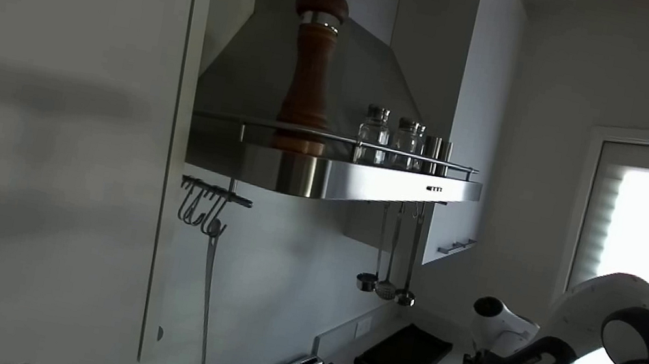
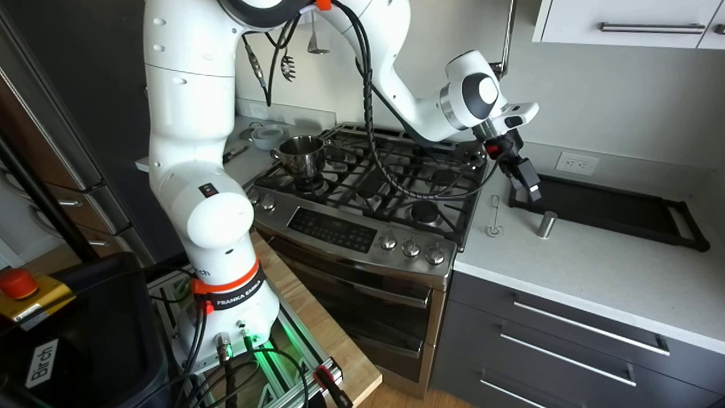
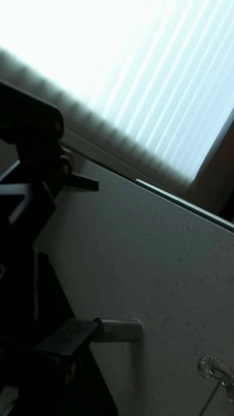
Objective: Shift a spice bottle to the counter
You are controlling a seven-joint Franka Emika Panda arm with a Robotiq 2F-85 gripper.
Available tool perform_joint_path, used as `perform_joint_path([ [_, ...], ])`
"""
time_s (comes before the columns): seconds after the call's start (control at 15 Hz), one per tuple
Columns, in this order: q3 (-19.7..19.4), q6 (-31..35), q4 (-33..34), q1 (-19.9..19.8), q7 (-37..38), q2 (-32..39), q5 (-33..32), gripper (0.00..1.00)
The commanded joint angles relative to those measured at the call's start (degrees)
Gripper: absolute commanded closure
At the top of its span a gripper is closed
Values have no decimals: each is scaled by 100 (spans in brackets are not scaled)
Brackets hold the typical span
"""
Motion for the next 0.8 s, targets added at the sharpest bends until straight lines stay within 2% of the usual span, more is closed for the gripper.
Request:
perform_joint_path([
  [0.0,311,-444,-440,-154,27,-713,-495,0],
  [0.27,718,-891,-602,-313,259,-1197,-1153,0],
  [0.47,1053,-1212,-766,-469,301,-1540,-1199,0],
  [0.53,1111,-1062,-443,-585,121,-1185,-1009,0],
  [0.73,1241,-1154,-577,-639,147,-1402,-1033,0],
])
